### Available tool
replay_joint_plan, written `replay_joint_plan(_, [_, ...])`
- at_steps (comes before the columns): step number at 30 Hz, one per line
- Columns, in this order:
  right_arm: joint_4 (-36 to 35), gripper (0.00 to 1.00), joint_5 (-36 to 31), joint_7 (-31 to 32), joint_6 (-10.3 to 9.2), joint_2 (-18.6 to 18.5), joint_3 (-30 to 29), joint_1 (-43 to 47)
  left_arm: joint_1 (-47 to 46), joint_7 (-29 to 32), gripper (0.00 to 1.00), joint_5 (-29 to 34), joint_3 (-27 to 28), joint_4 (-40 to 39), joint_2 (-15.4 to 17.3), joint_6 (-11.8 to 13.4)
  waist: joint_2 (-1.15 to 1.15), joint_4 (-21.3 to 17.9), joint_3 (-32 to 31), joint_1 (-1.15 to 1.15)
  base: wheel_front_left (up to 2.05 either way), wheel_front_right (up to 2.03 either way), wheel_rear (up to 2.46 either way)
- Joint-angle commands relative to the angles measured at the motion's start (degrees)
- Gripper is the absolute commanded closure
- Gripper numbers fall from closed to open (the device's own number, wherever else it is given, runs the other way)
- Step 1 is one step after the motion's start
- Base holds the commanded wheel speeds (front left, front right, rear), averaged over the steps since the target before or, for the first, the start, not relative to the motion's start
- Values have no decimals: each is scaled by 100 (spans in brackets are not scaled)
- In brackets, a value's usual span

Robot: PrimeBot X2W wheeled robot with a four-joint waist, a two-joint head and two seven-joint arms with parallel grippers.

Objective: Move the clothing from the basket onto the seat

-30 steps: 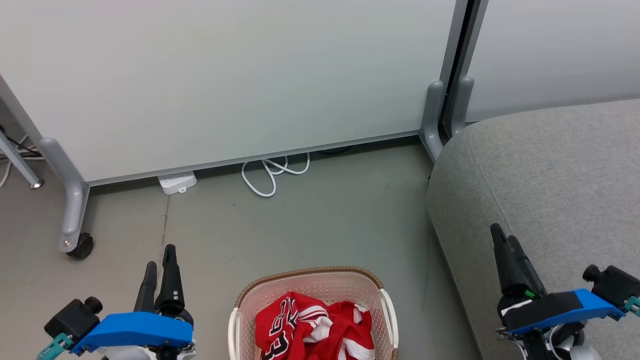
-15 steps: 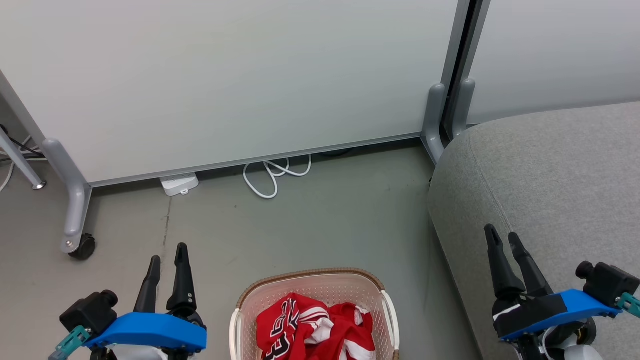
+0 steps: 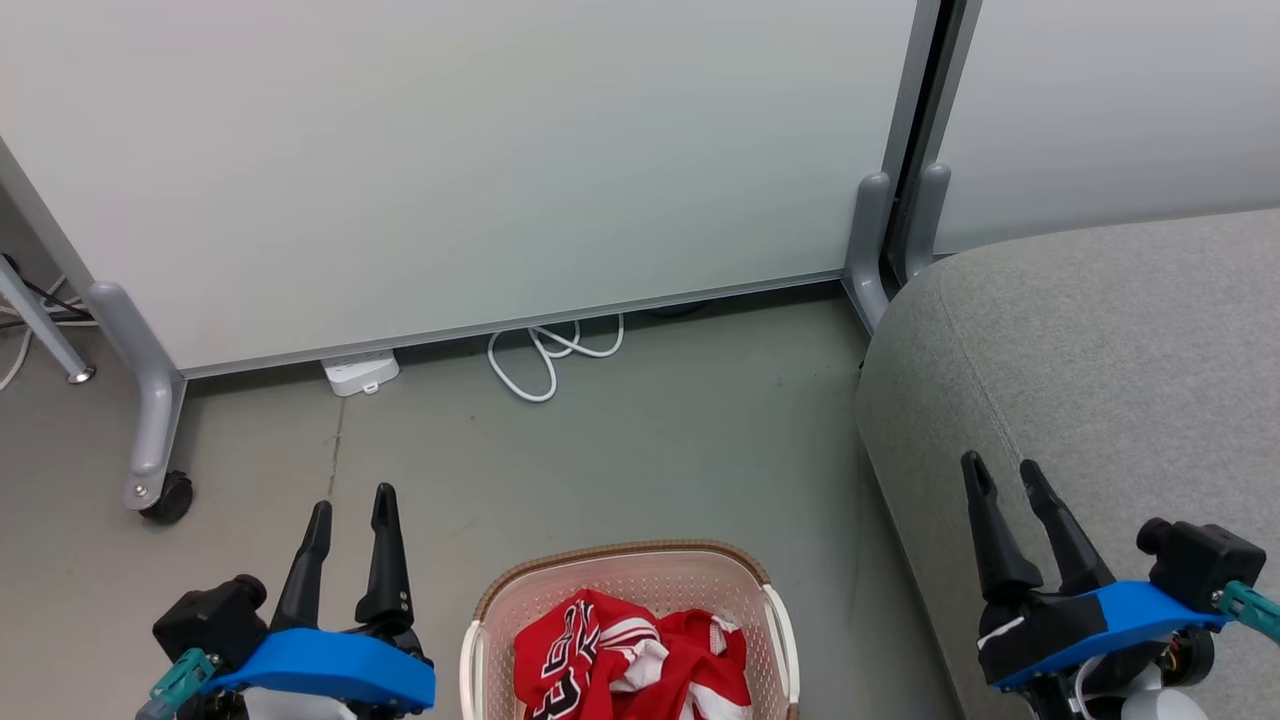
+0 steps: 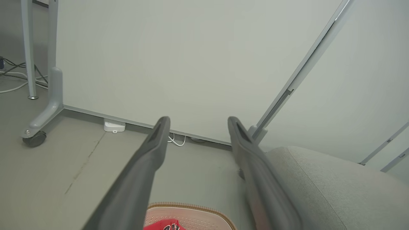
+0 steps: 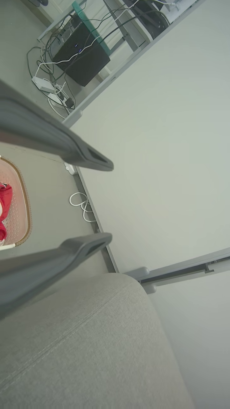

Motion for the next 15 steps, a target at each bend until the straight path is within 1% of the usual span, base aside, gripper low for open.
replay_joint_plan(1, [-80,0,-122,-32,12,-44,-4,54,-17,-49,0,126,-13,-39,30,22,0,5,-4,0,0,0,0])
replay_joint_plan(15, [-112,0,-924,-24,13,-50,-63,141,16,-243,0,825,-108,51,20,27,0,71,-54,0,0,0,0])
